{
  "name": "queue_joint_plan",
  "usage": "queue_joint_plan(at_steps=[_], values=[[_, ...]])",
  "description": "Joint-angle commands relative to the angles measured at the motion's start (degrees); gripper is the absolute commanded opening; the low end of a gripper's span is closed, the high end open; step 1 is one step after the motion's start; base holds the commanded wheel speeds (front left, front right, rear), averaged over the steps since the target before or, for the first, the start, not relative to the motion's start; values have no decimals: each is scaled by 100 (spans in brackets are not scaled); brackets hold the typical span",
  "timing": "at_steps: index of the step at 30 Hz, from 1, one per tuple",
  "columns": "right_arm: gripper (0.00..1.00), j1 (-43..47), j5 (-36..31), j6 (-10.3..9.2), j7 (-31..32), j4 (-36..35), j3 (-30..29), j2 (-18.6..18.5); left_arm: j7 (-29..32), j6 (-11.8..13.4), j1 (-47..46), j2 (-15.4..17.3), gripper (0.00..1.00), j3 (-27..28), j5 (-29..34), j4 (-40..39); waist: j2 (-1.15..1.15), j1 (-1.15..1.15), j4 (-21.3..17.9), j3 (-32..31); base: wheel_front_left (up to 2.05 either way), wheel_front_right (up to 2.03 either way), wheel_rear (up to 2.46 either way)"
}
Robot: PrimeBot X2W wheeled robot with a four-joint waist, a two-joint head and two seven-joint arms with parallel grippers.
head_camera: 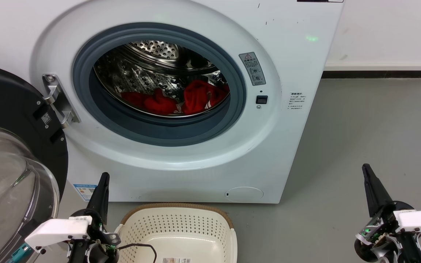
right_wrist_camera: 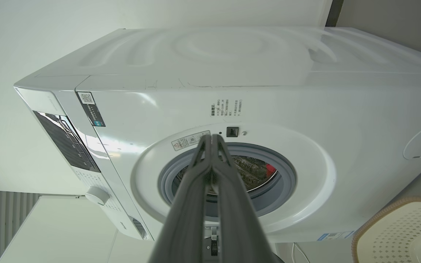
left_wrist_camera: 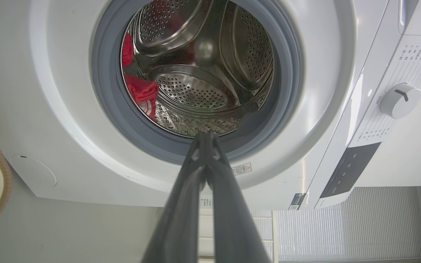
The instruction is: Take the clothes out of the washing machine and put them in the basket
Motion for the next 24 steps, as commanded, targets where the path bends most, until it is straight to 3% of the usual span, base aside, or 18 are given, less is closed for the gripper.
queue_joint_plan(at_steps=[1, 24], values=[[0, -67, 20, -2, 5, 6, -2, -27, 13, -8, -36, -12, 0, 14, -14, -5, 0, 0, 0, 0, 0, 0, 0], [0, -67, 20, -2, 5, 6, -2, -27, 13, -8, -36, -12, 0, 14, -14, -5, 0, 0, 0, 0, 0, 0, 0]])
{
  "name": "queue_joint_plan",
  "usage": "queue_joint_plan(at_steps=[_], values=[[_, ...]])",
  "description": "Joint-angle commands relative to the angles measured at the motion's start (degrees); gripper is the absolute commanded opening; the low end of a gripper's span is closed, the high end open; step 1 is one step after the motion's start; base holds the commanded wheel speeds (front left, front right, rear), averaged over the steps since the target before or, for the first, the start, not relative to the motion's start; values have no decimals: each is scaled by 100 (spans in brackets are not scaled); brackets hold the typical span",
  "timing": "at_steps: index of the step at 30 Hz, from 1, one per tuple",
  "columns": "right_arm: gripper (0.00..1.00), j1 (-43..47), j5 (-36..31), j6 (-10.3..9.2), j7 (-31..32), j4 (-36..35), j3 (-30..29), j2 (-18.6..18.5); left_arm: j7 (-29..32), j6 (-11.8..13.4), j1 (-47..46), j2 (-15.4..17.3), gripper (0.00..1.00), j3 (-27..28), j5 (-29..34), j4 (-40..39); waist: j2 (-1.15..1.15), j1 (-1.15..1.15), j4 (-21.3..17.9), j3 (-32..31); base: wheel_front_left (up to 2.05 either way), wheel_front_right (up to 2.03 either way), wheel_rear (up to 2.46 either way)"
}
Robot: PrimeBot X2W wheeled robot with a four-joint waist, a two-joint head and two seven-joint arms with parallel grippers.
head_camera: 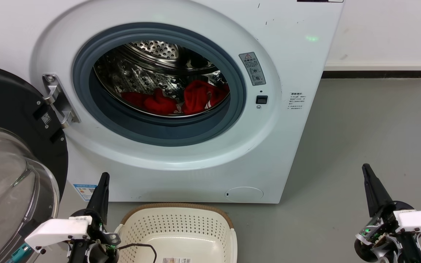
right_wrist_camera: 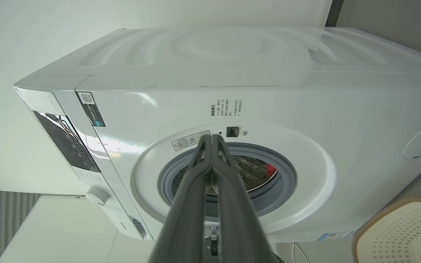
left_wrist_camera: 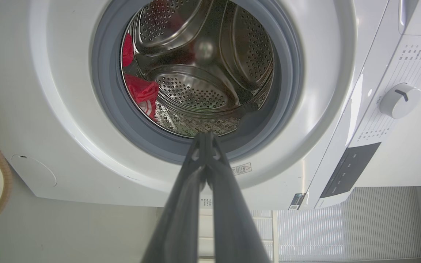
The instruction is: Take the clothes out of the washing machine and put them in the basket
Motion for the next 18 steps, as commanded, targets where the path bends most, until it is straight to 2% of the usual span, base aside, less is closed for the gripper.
queue_joint_plan(at_steps=[1, 18], values=[[0, -67, 20, -2, 5, 6, -2, -27, 13, -8, -36, -13, 0, 14, -14, -5, 0, 0, 0, 0, 0, 0, 0], [0, -67, 20, -2, 5, 6, -2, -27, 13, -8, -36, -13, 0, 14, -14, -5, 0, 0, 0, 0, 0, 0, 0]])
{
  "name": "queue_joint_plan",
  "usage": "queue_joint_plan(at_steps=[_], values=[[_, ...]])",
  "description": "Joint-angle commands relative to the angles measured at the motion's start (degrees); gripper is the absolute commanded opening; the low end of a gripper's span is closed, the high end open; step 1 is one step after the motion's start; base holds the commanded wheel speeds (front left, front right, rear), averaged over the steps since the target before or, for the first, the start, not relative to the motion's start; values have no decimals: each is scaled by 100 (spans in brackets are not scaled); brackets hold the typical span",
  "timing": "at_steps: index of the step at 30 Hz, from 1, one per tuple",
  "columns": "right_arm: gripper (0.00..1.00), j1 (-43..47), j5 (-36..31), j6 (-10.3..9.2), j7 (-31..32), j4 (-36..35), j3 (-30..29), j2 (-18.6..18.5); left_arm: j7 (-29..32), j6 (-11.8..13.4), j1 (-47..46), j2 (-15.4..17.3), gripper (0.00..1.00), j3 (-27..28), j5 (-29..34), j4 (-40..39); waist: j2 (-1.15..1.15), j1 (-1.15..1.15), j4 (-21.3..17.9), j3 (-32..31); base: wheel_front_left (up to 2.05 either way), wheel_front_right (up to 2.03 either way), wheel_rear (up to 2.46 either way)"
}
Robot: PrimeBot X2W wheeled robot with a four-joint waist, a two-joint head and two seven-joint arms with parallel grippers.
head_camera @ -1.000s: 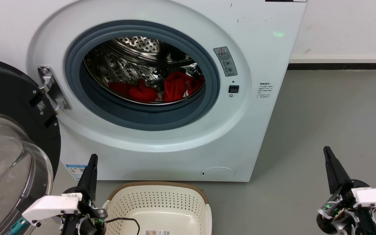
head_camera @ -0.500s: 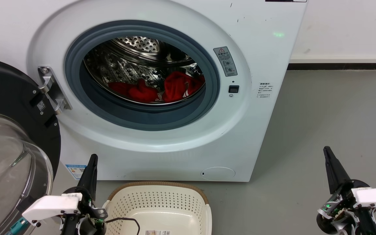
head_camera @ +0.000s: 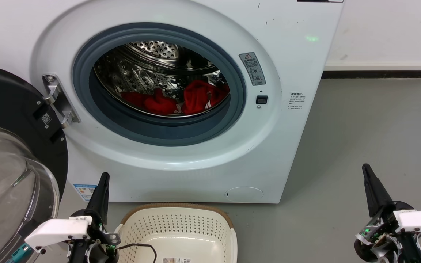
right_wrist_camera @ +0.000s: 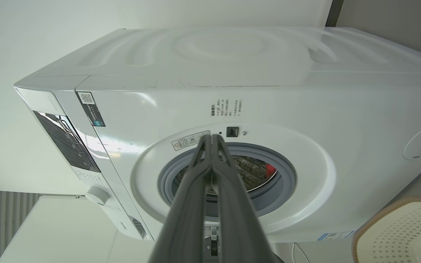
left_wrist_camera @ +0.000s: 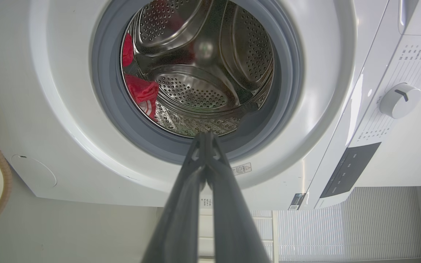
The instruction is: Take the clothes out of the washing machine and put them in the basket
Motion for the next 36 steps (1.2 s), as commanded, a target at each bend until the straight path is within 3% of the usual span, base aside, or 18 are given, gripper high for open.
queue_joint_plan(at_steps=[1, 10, 11, 26, 36], values=[[0, -67, 20, -2, 5, 6, -2, -27, 13, -8, -36, -13, 0, 14, -14, -5, 0, 0, 0, 0, 0, 0, 0], [0, -67, 20, -2, 5, 6, -2, -27, 13, -8, -36, -13, 0, 14, -14, -5, 0, 0, 0, 0, 0, 0, 0], [100, 1, 0, 0, -1, 5, 1, 1, -1, 0, 1, 0, 100, -1, 1, 5, 0, 0, 0, 0, 0, 0, 0], [100, 261, -174, -1, -344, -5, 106, 14, -359, 0, 237, -12, 100, -82, 302, 0, 0, 0, -15, 13, 0, 0, 0], [100, 231, -1434, -1, -601, 90, -100, 8, -613, 0, 262, -11, 100, 211, 1078, -97, 0, 0, -28, 23, 0, 0, 0]])
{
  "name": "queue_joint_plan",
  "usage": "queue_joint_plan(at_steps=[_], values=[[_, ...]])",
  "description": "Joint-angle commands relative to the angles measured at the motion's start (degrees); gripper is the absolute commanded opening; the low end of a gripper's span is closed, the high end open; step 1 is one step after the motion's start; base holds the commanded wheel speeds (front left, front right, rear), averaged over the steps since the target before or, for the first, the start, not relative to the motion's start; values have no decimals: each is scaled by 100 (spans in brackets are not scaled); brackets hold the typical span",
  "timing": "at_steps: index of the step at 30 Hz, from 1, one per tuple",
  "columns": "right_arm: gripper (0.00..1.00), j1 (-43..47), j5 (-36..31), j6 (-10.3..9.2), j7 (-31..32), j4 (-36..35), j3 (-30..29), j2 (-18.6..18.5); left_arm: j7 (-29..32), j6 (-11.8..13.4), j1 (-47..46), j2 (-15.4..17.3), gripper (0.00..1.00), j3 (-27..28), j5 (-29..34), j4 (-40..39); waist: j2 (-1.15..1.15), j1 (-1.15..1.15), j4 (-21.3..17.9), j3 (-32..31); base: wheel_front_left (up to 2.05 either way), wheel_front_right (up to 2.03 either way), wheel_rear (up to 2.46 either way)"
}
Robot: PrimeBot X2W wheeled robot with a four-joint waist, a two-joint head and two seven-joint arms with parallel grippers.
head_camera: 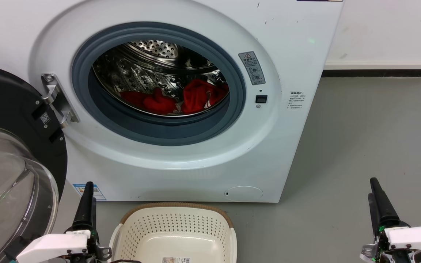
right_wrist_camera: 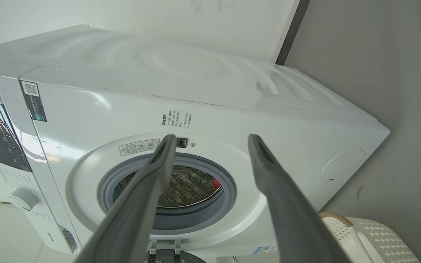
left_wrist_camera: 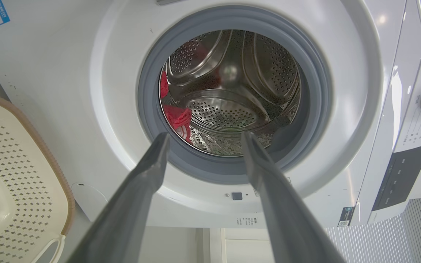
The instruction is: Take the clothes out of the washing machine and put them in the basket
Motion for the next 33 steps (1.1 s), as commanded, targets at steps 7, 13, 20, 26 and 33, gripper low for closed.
queue_joint_plan(at_steps=[7, 13, 20, 26, 33], values=[[100, -128, -1613, 0, -203, -540, -46, -31, -204, 72, -112, 12, 100, 335, 769, -322, 0, 0, -3, 25, 0, 0, 0], [100, -101, -2690, 0, -335, -1035, 57, -35, -333, 280, -114, 13, 100, 484, 1406, -728, 0, 0, -5, 54, 0, 0, 0], [100, -88, -3800, 0, -476, -1551, 217, -38, -474, 520, -11, 13, 100, 291, 2279, -1328, 0, 0, 1, 88, 0, 0, 0], [100, -47, -4594, 0, -590, -1842, 329, -41, -588, 637, 74, 14, 100, 88, 2794, -1718, 0, 0, 0, 109, 0, 0, 0], [100, 15, -5252, 0, -700, -1997, 419, -44, -693, 703, 161, 15, 100, -138, 3493, -1960, 0, 0, -8, 120, 0, 0, 0]])
